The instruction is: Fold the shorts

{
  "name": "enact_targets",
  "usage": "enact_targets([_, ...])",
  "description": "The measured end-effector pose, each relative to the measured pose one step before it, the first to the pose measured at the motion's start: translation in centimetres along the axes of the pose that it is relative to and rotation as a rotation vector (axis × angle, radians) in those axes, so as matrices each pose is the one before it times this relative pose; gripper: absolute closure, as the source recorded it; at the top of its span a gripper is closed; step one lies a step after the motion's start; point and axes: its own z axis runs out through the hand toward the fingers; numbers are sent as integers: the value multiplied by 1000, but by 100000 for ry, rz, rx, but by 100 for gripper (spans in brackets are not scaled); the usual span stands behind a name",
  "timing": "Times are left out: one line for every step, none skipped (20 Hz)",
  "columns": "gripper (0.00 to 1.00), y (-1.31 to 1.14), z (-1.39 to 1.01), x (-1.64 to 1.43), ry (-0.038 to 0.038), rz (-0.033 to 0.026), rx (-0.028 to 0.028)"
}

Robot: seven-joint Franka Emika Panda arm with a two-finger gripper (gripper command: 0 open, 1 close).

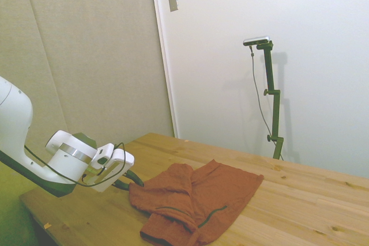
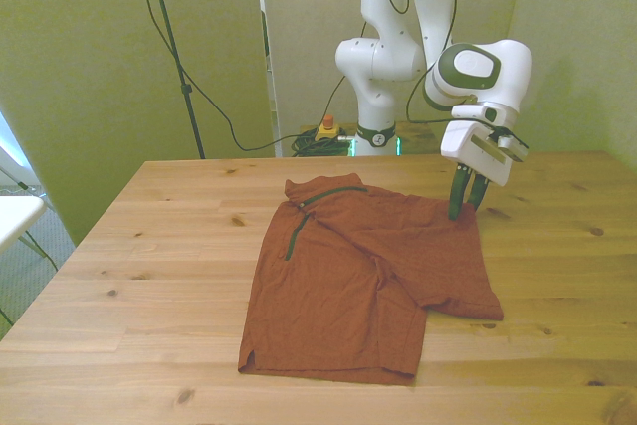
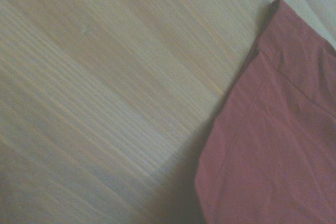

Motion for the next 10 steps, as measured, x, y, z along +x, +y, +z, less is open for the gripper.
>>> enact_targets([100,-7,61,-84,82,-253,50])
enact_targets([100,13,72,-97,55,-94,-57])
enact_targets([100,23,67,-87,-133,129,-35])
enact_targets([100,14,54,-86,-171,69,-15])
enact_targets([100,5,47,-95,-61,-16,-24])
enact_targets([100,0,62,-118,68,-220,8])
enact_targets([100,-6,55,-85,-59,-14,24])
enact_targets([100,-7,45,-57,-173,24,27])
enact_targets([100,-3,24,-29,-93,49,15])
enact_targets([100,8,10,-5,-27,82,-14])
